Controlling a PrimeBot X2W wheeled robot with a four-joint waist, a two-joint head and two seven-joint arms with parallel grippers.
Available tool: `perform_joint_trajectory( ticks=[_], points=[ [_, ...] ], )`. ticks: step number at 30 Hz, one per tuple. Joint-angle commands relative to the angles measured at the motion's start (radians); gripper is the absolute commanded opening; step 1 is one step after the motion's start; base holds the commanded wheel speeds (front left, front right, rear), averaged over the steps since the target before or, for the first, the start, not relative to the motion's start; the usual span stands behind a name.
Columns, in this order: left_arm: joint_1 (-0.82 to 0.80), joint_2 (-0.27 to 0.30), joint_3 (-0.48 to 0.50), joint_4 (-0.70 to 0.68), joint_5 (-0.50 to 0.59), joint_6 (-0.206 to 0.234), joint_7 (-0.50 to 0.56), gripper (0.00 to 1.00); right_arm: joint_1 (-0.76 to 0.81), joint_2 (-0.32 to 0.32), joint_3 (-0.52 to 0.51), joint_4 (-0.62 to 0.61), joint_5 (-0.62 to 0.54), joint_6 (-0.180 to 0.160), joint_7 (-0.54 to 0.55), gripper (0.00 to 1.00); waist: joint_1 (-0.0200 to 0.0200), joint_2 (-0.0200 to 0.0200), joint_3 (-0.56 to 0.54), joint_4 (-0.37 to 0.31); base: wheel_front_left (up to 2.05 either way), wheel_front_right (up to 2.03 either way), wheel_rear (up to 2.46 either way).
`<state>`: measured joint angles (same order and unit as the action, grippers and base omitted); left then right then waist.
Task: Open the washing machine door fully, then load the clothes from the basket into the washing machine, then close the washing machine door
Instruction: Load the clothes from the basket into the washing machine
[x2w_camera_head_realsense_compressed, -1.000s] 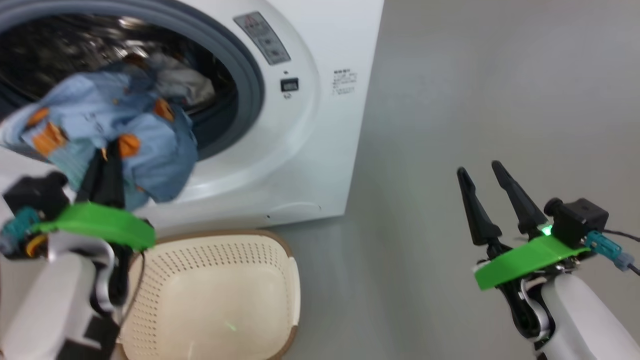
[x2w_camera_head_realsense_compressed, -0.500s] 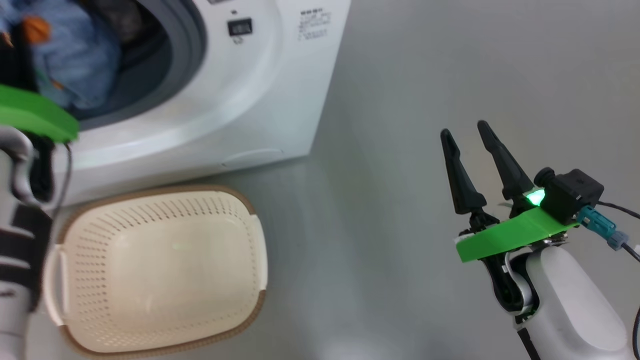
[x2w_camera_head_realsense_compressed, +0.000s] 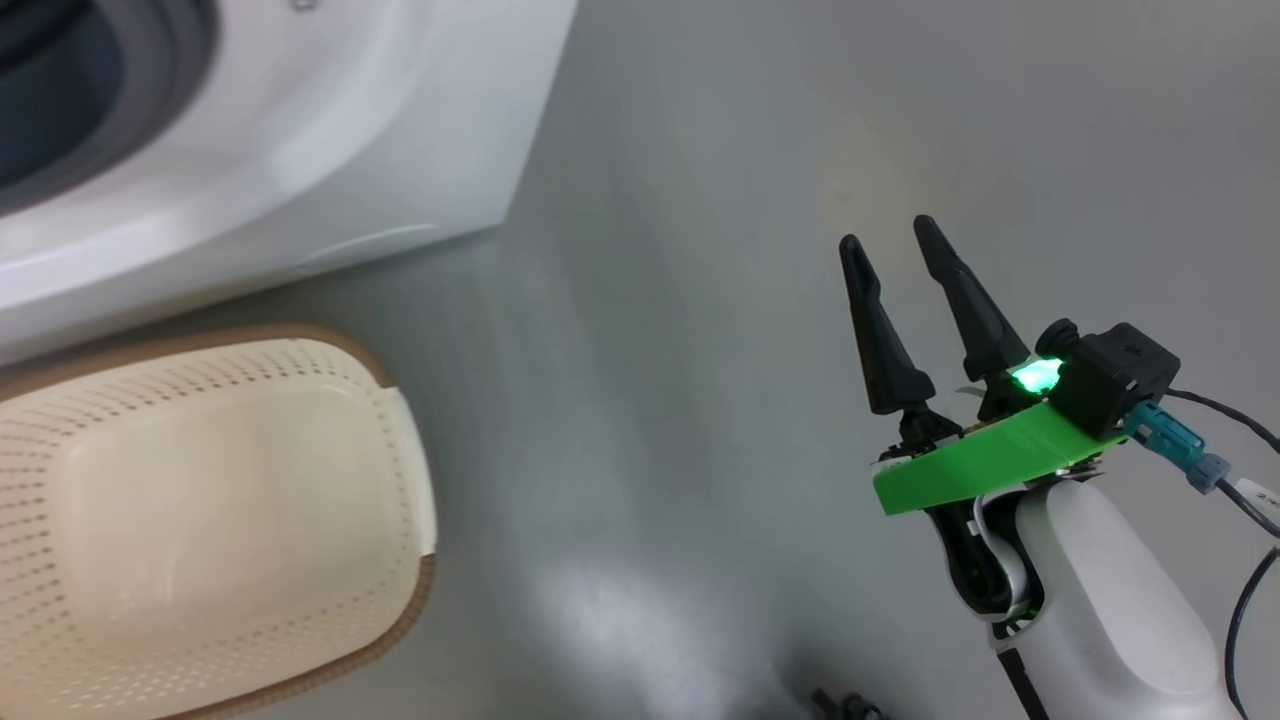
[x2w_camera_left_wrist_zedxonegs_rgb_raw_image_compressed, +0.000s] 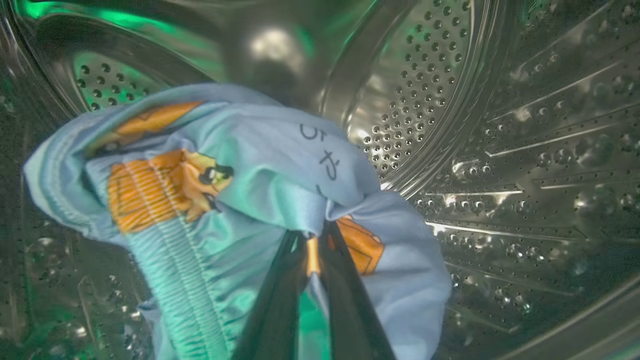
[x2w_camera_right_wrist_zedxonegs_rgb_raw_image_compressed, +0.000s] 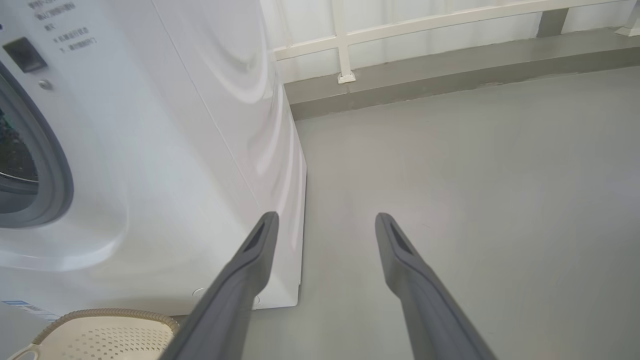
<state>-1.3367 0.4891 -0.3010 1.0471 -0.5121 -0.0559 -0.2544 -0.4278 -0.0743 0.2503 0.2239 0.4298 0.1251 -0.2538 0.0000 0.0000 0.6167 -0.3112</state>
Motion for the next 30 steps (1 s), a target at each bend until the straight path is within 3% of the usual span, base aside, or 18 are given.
perform_joint_trajectory(
  ticks=[1, 3, 5, 16, 30],
  points=[
    [-0.033, 0.056, 0.017, -0.027, 0.016, 0.009, -0.007, 0.0, -0.001, 0.004, 0.014, -0.028, -0.009, 0.006, -0.008, 1.0, 0.0, 0.0, 0.044, -0.042, 0.0, 0.0, 0.0],
    [-0.046, 0.06, 0.026, -0.044, 0.03, 0.017, -0.007, 0.03, 0.0, 0.007, 0.011, -0.029, -0.01, 0.006, -0.008, 1.0, 0.0, 0.0, 0.051, -0.043, 0.0, 0.0, 0.0],
    [-0.044, 0.054, 0.035, -0.025, 0.031, 0.023, -0.007, 1.0, -0.001, 0.01, 0.009, -0.027, -0.013, 0.006, -0.008, 1.0, 0.0, 0.0, 0.05, -0.041, 0.0, 0.0, 0.0],
    [0.004, -0.017, 0.015, 0.161, 0.009, -0.027, -0.007, 1.0, -0.02, 0.008, 0.016, 0.0, -0.015, 0.006, -0.008, 1.0, 0.0, 0.0, -0.037, 0.005, 0.0, 0.0, 0.0],
    [0.26, -0.089, 0.075, 0.02, -0.003, -0.045, -0.007, 1.0, -0.003, -0.052, 0.019, 0.044, 0.011, 0.006, -0.008, 1.0, 0.0, 0.0, -0.242, 0.091, 0.0, 0.0, 0.0]
  ],
)
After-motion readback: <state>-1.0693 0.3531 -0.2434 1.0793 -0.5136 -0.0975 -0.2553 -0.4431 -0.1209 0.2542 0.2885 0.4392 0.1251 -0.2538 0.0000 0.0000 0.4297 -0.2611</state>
